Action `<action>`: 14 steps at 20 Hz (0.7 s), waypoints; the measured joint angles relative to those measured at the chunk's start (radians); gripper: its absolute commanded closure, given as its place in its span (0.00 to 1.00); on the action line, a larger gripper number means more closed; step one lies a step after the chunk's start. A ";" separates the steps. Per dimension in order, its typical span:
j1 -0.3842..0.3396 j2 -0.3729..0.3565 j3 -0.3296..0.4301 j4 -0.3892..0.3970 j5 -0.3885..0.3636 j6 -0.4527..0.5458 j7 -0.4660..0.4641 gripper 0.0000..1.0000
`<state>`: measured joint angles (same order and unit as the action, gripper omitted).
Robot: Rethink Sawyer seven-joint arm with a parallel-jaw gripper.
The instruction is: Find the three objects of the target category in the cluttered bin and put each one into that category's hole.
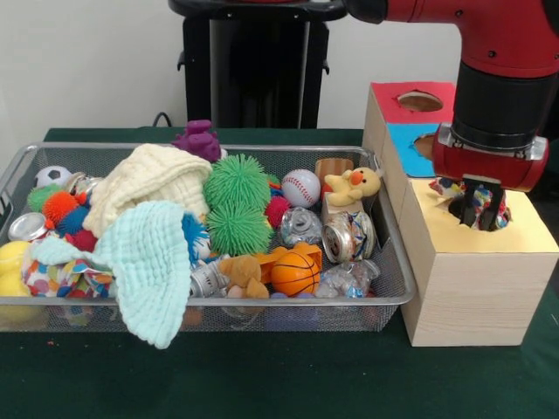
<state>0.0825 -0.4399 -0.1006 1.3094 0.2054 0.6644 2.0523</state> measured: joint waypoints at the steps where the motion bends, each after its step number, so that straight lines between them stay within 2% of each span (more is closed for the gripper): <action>1: 0.000 0.000 0.000 0.001 0.000 0.002 0.000 0.00; 14: 0.013 -0.004 -0.002 0.013 -0.003 0.031 0.000 0.00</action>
<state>0.0957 -0.4443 -0.1027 1.3221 0.2027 0.6958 2.0523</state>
